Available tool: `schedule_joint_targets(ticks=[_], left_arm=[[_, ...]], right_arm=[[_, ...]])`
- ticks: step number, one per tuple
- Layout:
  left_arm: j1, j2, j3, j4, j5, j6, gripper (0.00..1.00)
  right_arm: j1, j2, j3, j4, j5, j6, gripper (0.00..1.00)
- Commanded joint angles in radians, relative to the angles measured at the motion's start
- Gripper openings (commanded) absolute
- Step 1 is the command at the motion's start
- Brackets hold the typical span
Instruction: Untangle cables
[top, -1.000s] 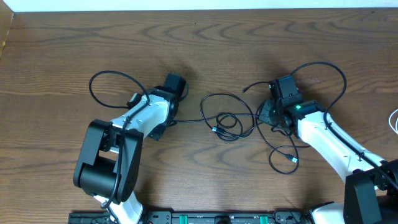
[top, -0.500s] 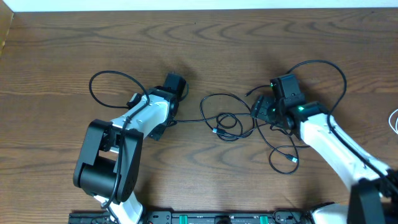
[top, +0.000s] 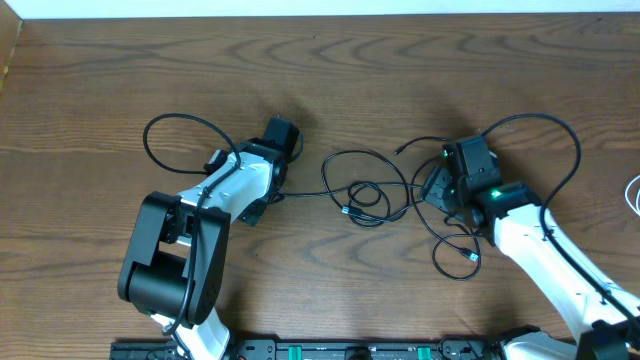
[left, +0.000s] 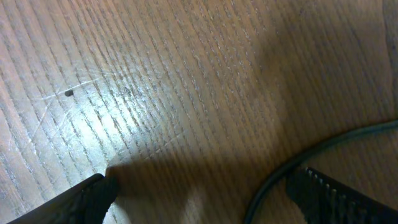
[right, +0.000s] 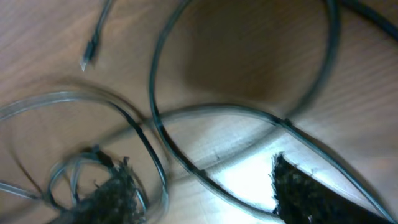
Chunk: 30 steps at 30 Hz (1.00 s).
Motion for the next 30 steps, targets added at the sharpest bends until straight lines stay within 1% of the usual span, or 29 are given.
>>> schedule_joint_targets(ticks=[1,4,5,6,8,9,10,12,14,16,18,19,25,28,30], left_arm=[[0.002,0.017,-0.019,-0.004,0.012,0.009,0.96],[0.002,0.017,-0.019,-0.005,0.012,0.009,0.96],[0.002,0.017,-0.019,-0.005,0.012,0.009,0.95],[0.002,0.017,-0.019,-0.004,0.012,0.009,0.96],[0.002,0.017,-0.019,-0.004,0.012,0.009,0.96],[0.002,0.017,-0.019,-0.004,0.012,0.009,0.95],[0.002,0.017,-0.019,-0.005,0.012,0.009,0.96],[0.002,0.017,-0.019,-0.005,0.012,0.009,0.95],[0.002,0.017,-0.019,-0.005,0.012,0.009,0.95],[0.002,0.017,-0.019,-0.005,0.012,0.009,0.96],[0.002,0.017,-0.019,-0.005,0.012,0.009,0.95],[0.002,0.017,-0.019,-0.006,0.012,0.010,0.95],[0.002,0.017,-0.019,-0.009,0.012,0.009,0.96],[0.002,0.017,-0.019,-0.009,0.012,0.009,0.96],[0.002,0.017,-0.019,-0.009,0.012,0.009,0.96]], right_arm=[[-0.002,0.013,-0.084,0.143,0.001,0.034,0.56],[-0.001,0.013,-0.120,0.207,-0.042,0.034,0.52],[-0.002,0.013,-0.129,0.219,-0.041,0.034,0.47],[-0.002,0.013,-0.143,0.247,-0.037,0.034,0.36],[-0.002,0.013,-0.148,0.269,-0.039,0.032,0.19],[-0.001,0.013,-0.148,0.278,-0.050,0.018,0.06],[-0.002,0.013,-0.148,0.286,-0.066,0.000,0.01],[-0.002,0.012,-0.148,0.320,-0.128,-0.070,0.01],[-0.002,0.008,-0.147,0.410,-0.285,-0.204,0.01],[-0.002,-0.008,-0.146,0.531,-0.492,-0.320,0.01],[-0.003,-0.038,-0.142,0.639,-0.674,-0.377,0.01],[-0.003,-0.080,-0.137,0.697,-0.750,-0.394,0.01],[-0.010,-0.291,-0.133,0.698,-0.716,-0.521,0.02],[-0.024,-0.397,-0.133,0.694,-0.675,-0.536,0.01],[-0.043,-0.481,-0.133,0.673,-0.613,-0.536,0.01]])
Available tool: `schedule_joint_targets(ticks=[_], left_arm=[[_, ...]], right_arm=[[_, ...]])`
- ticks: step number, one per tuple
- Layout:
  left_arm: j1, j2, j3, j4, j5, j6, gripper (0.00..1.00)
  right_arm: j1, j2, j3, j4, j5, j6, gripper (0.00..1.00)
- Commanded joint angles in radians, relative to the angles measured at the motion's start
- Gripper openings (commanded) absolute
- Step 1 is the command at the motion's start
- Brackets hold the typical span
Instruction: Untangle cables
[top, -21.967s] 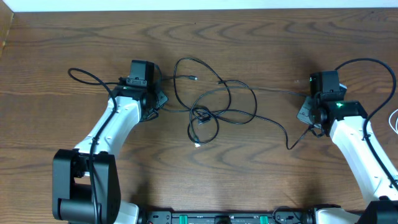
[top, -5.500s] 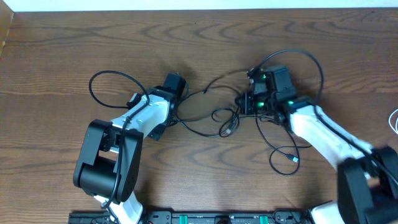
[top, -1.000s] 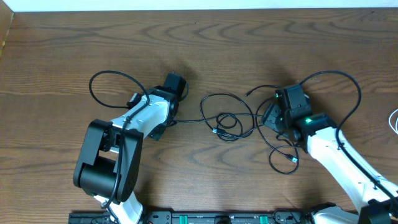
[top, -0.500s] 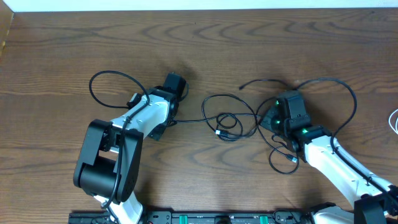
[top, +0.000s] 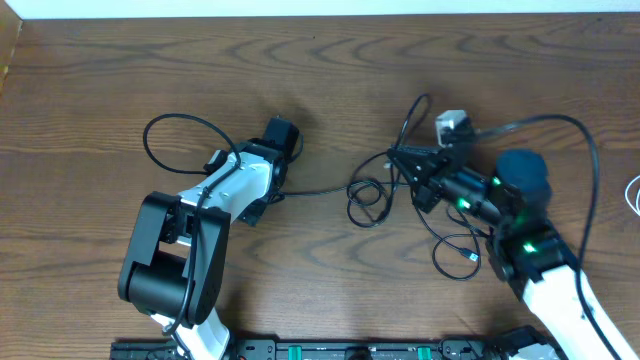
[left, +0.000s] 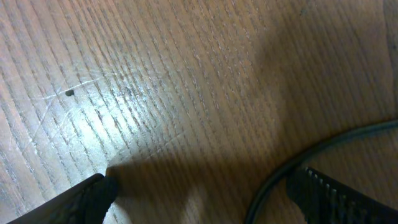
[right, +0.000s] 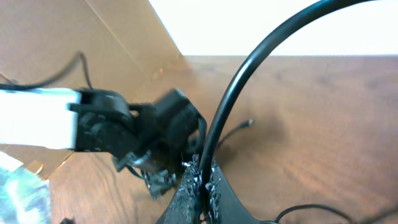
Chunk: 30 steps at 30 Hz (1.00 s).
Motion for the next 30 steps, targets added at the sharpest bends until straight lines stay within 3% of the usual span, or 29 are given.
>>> schedule_joint_targets(ticks=[1,9,11,12,15,18,26,30], left_arm=[[0.002,0.017,-0.019,-0.008,0.012,0.009,0.96],[0.002,0.017,-0.019,-0.008,0.013,0.009,0.95],[0.002,0.017,-0.019,0.000,0.074,0.077,0.95],[0.002,0.017,-0.019,0.031,0.121,0.168,0.95],[-0.006,0.017,-0.019,0.182,0.383,0.601,0.95],[-0.021,0.017,-0.019,0.265,0.692,0.865,0.95],[-0.051,0.017,-0.019,0.349,1.313,1.201,0.95],[-0.073,0.017,-0.019,0.416,1.487,1.194,0.95]], right_arm=[[-0.037,-0.118,0.014,-0.025,0.074,-0.056,0.02],[-0.101,-0.243,0.014,-0.038,0.096,-0.066,0.01],[-0.102,-0.238,0.014,-0.052,0.097,-0.068,0.01],[-0.102,-0.233,0.014,-0.058,0.097,-0.071,0.01],[-0.102,-0.208,0.014,-0.081,0.115,-0.070,0.01],[-0.102,-0.183,0.014,-0.111,0.173,-0.069,0.01],[-0.102,-0.113,0.014,-0.166,0.279,-0.017,0.01],[-0.102,-0.088,0.014,-0.162,0.306,-0.017,0.01]])
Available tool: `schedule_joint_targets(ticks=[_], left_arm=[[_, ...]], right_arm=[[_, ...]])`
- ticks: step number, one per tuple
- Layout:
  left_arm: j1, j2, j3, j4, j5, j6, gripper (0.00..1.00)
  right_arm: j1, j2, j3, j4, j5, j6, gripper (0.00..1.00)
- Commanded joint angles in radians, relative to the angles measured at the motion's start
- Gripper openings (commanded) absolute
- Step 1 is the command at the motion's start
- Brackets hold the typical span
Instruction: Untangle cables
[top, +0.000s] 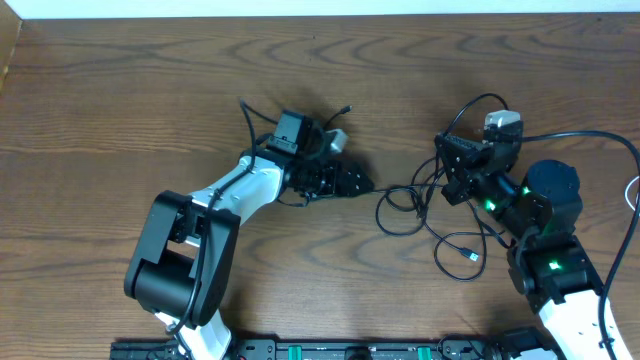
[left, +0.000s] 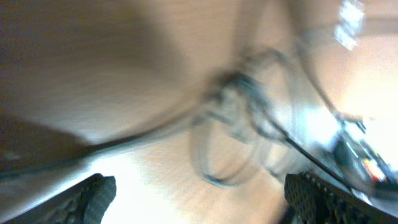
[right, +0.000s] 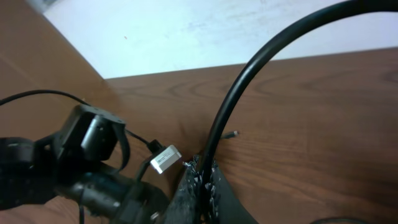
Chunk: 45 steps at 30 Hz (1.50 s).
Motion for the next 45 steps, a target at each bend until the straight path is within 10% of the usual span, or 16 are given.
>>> schedule_joint_targets(ticks=[1,18,27,36,45], left_arm=[[-0.015,0.009,-0.006,0.039,0.299,0.066,0.95],[-0.043,0.009,-0.006,0.175,0.168,-0.914,0.95],[-0.122,0.009,-0.006,0.352,0.146,-1.164,0.95],[-0.241,0.009,-0.006,0.428,-0.032,-1.207,0.94],[-0.274,0.009,-0.006,0.213,-0.372,-0.990,0.75]], right_arm=[[-0.003,0.011,0.014,0.002,0.058,0.011,0.01],[0.003,0.013,0.014,0.289,-0.049,-0.019,0.01],[0.006,0.013,0.014,0.387,-0.068,-0.019,0.01],[0.009,0.014,0.014,0.439,-0.068,0.001,0.01],[-0.006,0.014,0.015,0.550,-0.058,0.003,0.01]])
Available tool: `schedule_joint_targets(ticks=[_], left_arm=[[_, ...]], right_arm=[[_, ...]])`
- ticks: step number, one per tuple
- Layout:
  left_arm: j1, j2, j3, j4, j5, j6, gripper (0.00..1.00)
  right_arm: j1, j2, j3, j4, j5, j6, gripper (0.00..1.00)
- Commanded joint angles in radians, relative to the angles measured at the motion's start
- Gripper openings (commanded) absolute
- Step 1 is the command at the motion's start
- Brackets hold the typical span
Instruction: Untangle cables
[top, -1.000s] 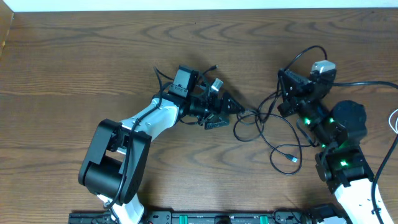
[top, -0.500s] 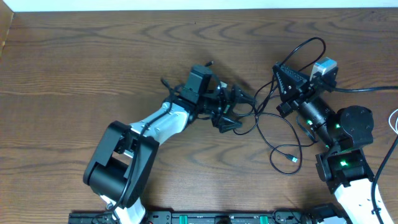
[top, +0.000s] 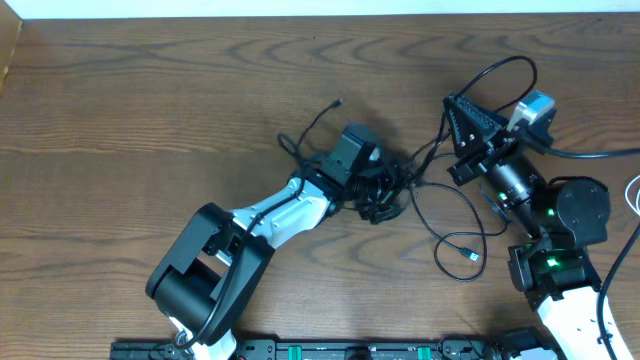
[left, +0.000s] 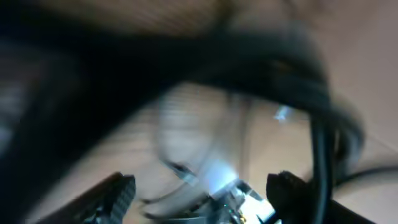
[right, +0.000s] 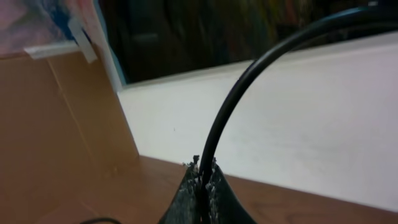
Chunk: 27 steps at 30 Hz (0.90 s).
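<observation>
Thin black cables (top: 432, 178) lie knotted at the table's middle, with one free plug end (top: 470, 256) nearer the front. My left gripper (top: 385, 195) reaches into the knot from the left. Its wrist view is blurred, but the left gripper (left: 202, 186) stands open, with a thick dark cable (left: 318, 143) beside its right finger. My right gripper (top: 455, 105) is raised at the back right. It is shut on a black cable (right: 249, 81), which arches up out of the right gripper (right: 202, 171) and loops over the arm (top: 505, 66).
A white cable (top: 634, 195) shows at the right edge. A cardboard wall (top: 8, 55) stands at the far left and a white wall along the back. A loose cable end (top: 338, 102) lies behind the left arm. A black rail (top: 300, 350) runs along the front edge.
My left gripper has moved right, from beside the knot into it. The right gripper, still shut on its cable, has moved farther back and tilted up. The knot sits closer to the back.
At first both grippers were open and low, the left on bare table beside a cable, the right over the knot. Then the right was shut on a cable and raised. Later the left arm had swung right towards the knot, where it now sits.
</observation>
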Motion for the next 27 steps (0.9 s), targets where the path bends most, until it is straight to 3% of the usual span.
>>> schedule_joint_targets(ticks=[1,6,11,16,21,22,24,27], left_arm=[[0.005,0.009,-0.002,-0.193,-0.286,0.117,0.75],[0.005,0.009,-0.002,-0.380,-0.470,0.137,0.75],[0.005,0.009,-0.002,-0.407,-0.530,0.137,0.75],[0.005,0.009,-0.002,-0.409,-0.560,0.137,0.76],[0.005,0.009,-0.002,-0.444,-0.669,0.137,0.76],[0.005,0.009,-0.002,-0.445,-0.672,0.137,0.88],[0.005,0.009,-0.002,-0.444,-0.675,0.137,1.00],[0.005,0.009,-0.002,-0.445,-0.679,0.137,0.98]], right_arm=[[-0.022,-0.002,0.015,0.022,0.014,0.002,0.01],[-0.070,-0.002,0.015,0.014,0.032,0.002,0.01],[-0.098,-0.002,0.015,-0.020,0.047,0.002,0.01],[-0.105,-0.002,0.015,-0.169,0.143,-0.005,0.01],[-0.152,-0.023,0.034,-0.080,0.157,0.016,0.01],[-0.159,-0.024,0.038,-0.100,0.134,0.021,0.01],[-0.159,-0.016,0.038,-0.177,0.129,0.029,0.01],[-0.159,0.013,0.038,-0.347,0.132,0.064,0.01]])
